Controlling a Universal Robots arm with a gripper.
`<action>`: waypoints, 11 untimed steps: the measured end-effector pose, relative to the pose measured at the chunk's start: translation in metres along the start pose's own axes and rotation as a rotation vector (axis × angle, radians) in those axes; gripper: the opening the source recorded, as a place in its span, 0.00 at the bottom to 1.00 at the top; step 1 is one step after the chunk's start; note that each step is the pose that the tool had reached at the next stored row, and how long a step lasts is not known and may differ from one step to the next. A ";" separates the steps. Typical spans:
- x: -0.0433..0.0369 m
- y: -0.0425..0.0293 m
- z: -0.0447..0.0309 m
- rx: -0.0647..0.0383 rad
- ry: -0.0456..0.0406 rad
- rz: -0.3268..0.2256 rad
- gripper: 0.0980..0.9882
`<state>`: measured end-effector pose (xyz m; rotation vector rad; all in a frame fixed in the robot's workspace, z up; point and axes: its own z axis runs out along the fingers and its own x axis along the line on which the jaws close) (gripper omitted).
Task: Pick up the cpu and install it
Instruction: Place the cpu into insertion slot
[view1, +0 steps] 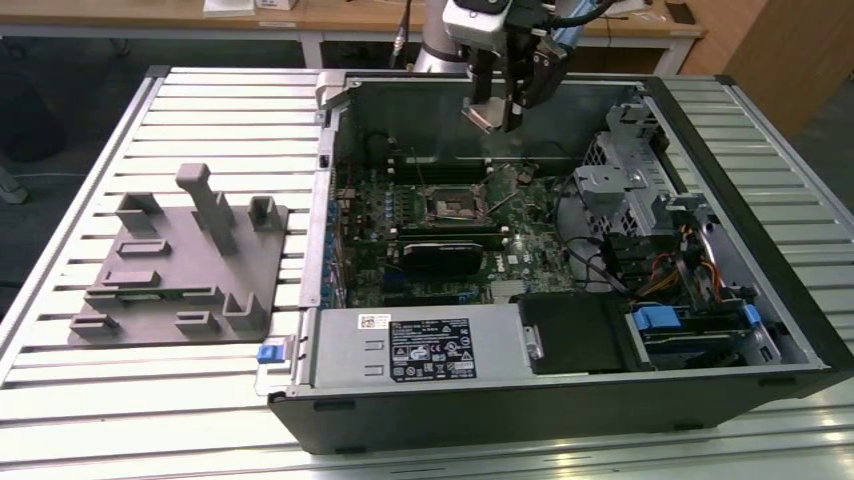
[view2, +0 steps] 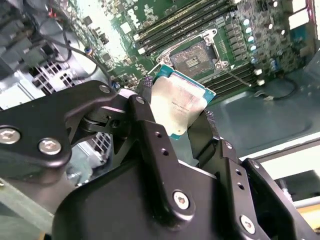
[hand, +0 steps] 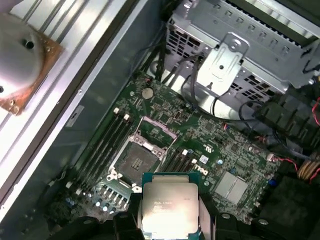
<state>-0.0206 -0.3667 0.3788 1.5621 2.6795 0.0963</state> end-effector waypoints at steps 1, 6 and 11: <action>0.0000 0.0000 0.0002 0.000 -0.0013 0.018 0.49; 0.0000 -0.0001 0.0012 0.000 -0.0078 0.108 0.49; 0.0000 -0.0002 0.0021 0.000 -0.0145 0.198 0.49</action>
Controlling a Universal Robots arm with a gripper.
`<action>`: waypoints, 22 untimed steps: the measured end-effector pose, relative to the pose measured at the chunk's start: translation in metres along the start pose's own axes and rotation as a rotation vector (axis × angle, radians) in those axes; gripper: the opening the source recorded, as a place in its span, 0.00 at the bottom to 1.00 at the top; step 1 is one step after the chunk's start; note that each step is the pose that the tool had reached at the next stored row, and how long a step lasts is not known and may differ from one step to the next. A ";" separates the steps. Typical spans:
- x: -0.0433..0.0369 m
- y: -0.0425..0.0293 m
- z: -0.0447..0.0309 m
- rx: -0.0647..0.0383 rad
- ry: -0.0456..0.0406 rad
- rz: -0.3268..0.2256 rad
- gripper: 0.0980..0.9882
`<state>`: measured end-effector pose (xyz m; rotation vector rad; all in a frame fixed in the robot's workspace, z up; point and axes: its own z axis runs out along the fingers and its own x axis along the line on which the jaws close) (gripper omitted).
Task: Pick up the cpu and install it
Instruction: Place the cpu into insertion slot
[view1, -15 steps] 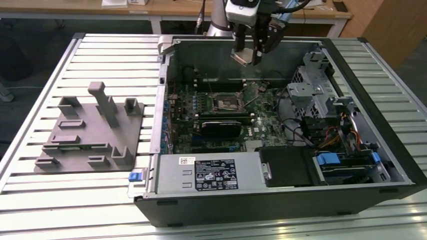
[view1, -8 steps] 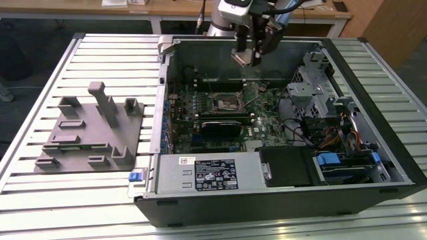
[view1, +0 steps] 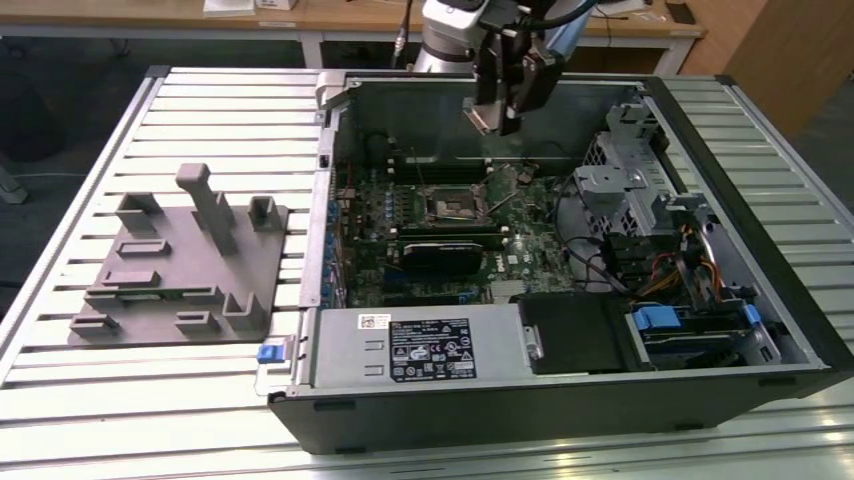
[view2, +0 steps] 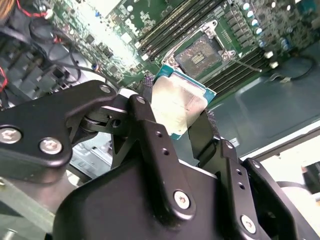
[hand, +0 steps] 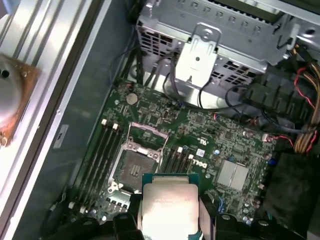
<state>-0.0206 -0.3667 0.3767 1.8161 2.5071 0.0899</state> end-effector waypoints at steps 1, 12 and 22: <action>0.0000 0.0000 0.0002 0.000 -0.0013 0.018 0.49; 0.0000 -0.0002 0.0021 0.000 -0.0152 0.208 0.49; 0.0000 -0.0003 0.0035 0.001 -0.0273 0.373 0.49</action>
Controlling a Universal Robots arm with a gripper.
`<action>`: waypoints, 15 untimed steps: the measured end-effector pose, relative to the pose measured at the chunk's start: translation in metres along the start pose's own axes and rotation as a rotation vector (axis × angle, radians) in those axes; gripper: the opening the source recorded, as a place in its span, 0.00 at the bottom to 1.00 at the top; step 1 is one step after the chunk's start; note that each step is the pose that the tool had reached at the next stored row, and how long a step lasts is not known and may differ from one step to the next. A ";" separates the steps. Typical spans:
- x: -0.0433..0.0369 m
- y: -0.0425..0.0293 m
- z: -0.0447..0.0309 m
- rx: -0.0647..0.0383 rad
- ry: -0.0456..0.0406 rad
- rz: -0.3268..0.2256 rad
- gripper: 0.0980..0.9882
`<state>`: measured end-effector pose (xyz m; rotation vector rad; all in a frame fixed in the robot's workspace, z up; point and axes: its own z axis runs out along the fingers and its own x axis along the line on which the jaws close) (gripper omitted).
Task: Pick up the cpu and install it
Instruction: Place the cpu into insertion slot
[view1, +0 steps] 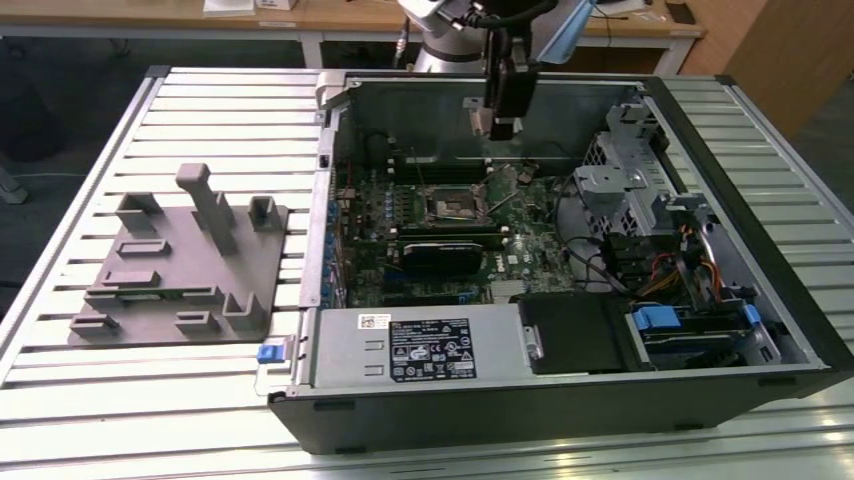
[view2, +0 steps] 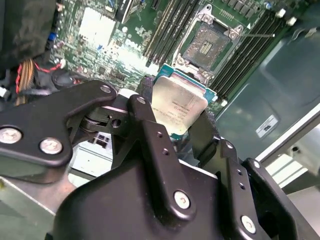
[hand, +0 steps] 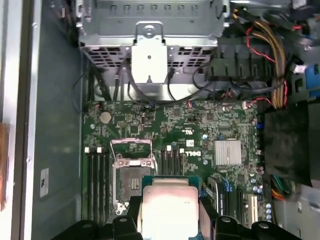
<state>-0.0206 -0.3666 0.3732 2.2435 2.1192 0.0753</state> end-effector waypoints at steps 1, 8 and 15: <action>0.0000 0.0000 0.0002 0.000 -0.0012 0.017 0.49; 0.0001 -0.0002 0.0018 0.000 -0.0004 0.007 0.49; 0.0001 -0.0005 0.0055 0.000 0.0089 -0.107 0.49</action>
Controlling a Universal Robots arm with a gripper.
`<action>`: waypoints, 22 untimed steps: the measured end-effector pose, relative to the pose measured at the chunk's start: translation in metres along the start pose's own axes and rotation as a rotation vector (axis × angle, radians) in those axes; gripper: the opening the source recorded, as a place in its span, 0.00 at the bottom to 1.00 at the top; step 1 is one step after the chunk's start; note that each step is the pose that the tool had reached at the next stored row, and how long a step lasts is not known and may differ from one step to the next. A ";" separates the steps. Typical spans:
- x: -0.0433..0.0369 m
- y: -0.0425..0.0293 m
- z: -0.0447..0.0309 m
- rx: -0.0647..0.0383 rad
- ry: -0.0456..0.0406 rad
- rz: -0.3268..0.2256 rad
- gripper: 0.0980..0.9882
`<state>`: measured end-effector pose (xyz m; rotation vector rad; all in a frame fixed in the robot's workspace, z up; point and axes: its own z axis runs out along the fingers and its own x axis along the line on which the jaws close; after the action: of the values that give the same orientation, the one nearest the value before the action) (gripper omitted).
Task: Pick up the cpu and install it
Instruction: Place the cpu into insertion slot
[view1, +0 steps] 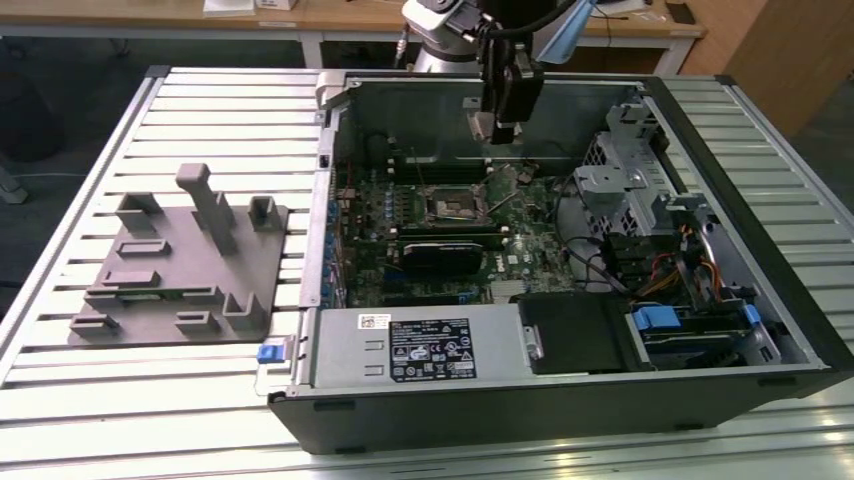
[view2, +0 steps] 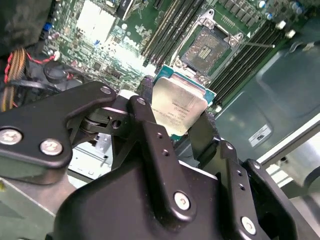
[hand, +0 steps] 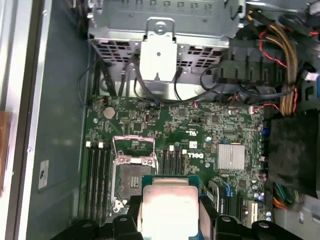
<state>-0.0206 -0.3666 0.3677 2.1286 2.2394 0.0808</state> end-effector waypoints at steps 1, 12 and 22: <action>0.0000 0.0000 0.0001 0.000 0.0009 -0.004 0.49; 0.0000 -0.0006 0.0048 0.000 0.0059 -0.052 0.49; 0.0000 -0.0008 0.0067 -0.001 0.0086 -0.053 0.49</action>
<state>-0.0209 -0.3666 0.3610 2.0704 2.2989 0.0886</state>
